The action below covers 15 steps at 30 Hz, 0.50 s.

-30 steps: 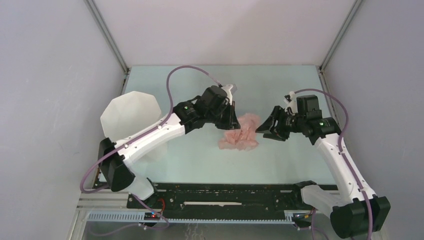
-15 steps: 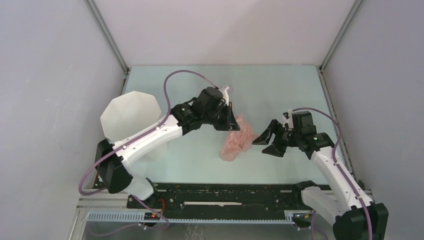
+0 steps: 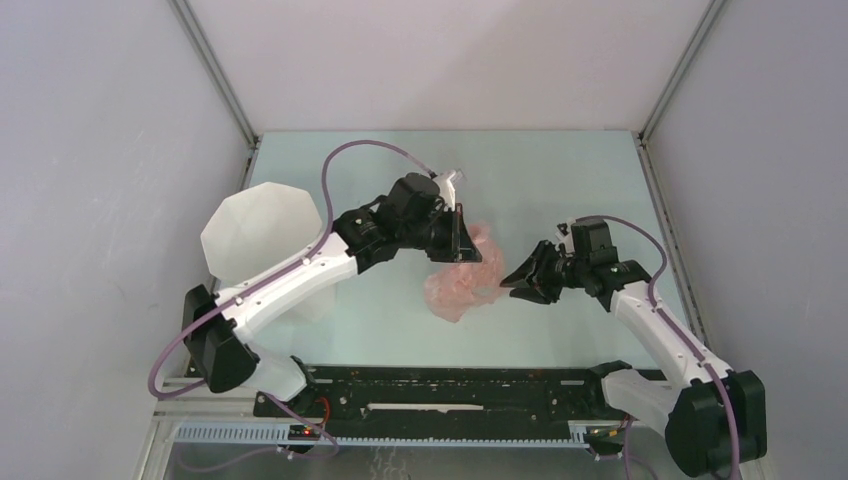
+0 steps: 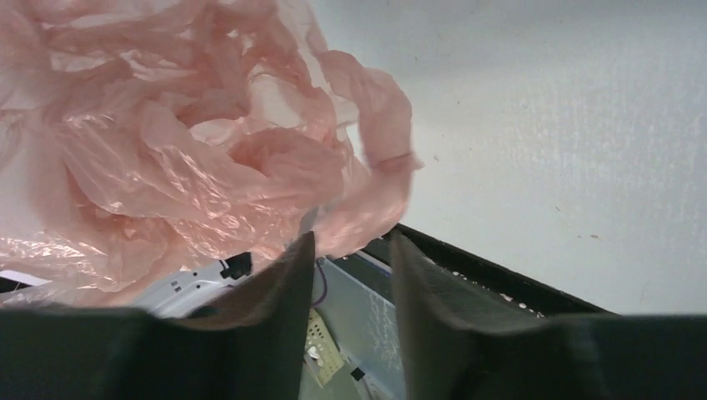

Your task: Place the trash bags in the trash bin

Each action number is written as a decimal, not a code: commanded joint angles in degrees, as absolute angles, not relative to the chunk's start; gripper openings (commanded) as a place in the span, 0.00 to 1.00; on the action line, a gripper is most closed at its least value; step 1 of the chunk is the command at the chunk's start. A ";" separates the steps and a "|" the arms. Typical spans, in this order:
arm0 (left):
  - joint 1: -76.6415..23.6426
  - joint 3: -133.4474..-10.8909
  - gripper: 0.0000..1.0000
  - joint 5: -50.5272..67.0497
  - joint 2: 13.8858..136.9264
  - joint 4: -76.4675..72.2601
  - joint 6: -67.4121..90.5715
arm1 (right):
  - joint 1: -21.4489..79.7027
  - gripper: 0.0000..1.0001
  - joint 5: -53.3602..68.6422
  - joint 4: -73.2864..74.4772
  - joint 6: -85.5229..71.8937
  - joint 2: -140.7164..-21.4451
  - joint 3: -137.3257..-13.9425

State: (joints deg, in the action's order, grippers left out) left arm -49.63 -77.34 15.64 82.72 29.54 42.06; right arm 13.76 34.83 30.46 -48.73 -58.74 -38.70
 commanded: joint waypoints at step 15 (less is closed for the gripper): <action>-41.24 -61.72 0.00 21.05 70.24 22.35 46.97 | 18.01 0.44 31.14 24.88 -47.26 -58.41 -31.21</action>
